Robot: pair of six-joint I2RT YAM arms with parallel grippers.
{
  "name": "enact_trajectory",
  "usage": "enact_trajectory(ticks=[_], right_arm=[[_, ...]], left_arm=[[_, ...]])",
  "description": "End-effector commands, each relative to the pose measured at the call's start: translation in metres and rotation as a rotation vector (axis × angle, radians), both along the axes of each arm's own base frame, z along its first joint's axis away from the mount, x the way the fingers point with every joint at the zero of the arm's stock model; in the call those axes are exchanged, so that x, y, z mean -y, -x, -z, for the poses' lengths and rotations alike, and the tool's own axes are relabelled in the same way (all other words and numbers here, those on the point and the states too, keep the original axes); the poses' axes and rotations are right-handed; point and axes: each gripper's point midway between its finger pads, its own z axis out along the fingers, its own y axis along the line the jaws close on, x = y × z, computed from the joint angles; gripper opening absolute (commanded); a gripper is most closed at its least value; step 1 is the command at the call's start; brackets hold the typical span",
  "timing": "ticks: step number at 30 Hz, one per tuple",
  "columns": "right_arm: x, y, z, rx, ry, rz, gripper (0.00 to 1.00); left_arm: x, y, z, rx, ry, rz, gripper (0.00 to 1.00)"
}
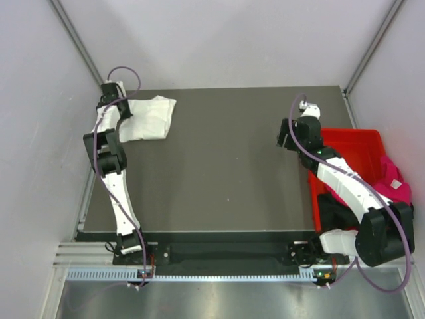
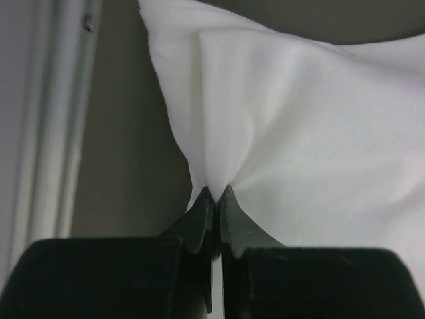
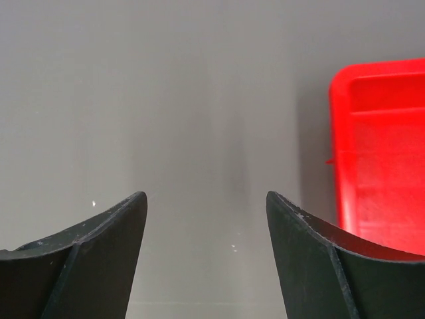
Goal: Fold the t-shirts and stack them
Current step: Neatly place the folded tshirt to the corner
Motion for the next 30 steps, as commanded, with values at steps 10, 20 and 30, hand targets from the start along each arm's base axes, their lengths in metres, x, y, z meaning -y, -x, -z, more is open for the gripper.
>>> enact_trajectory(ticks=[10,20,30], right_arm=[[0.028,0.016,-0.025,0.056,0.067,0.054,0.73],[0.032,0.019,-0.03,0.055,0.085,0.05,0.75],[0.031,0.022,-0.038,0.06,0.089,0.039,0.77]], left_arm=[[-0.121,-0.026,-0.033,0.121,-0.257,-0.257,0.0],[-0.142,-0.042,-0.08,0.266,-0.345,-0.258,0.0],[-0.159,-0.044,-0.097,0.285,-0.476,-0.282,0.94]])
